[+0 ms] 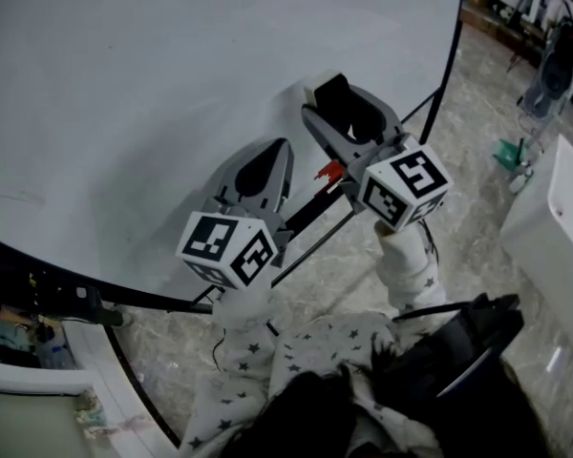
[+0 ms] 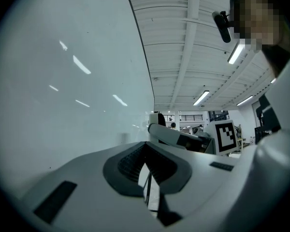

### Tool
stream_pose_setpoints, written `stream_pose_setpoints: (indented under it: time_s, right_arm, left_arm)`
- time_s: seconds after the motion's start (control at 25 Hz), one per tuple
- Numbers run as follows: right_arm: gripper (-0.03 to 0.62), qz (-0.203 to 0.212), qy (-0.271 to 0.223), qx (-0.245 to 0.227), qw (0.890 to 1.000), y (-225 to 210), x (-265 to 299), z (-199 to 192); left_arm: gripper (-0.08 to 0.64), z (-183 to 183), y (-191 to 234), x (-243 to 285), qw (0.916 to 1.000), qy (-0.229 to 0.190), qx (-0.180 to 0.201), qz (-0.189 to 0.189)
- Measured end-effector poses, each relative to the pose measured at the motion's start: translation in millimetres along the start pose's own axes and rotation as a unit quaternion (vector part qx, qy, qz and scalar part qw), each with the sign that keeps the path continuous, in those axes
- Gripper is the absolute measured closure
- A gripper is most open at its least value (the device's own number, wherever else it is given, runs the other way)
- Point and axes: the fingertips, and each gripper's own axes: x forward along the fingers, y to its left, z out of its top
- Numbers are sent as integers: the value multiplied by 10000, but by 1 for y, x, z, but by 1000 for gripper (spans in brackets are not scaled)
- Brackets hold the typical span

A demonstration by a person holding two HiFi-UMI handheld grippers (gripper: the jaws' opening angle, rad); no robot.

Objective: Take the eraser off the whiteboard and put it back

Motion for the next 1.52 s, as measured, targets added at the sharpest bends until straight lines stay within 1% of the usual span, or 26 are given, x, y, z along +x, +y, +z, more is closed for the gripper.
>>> stream_pose_setpoints:
  time_s: [0.28,0.44,0.52,0.88,1.24,1.4,1.52]
  right_arm:
    - [334,36,-83,-101,9999,-2,12,3]
    - [334,20,21,-140,9999,-16,62,-16]
    - [334,16,36,-166,9999,-18,74,-19]
    - [334,-28,-60,-335,9994,-15,74,-11]
    - [334,-77,-219,-518,9984,-12,73,-9]
    - [334,-24,-310,-743,9968,-10,73,-10]
    - [334,-88,-401,-893,9952,-9,72,-11]
  left_arm:
    - [560,4,-1,1,9999,-61,62,92]
    - [558,3,45,17,9998,-33,-30,198]
    - [558,4,54,20,9997,-24,-25,247]
    - [558,9,43,13,9994,-55,130,313]
    - [558,9,43,14,9993,-61,170,337]
    - [558,6,41,16,9994,-59,149,306]
    - [558,4,40,17,9995,-48,124,301]
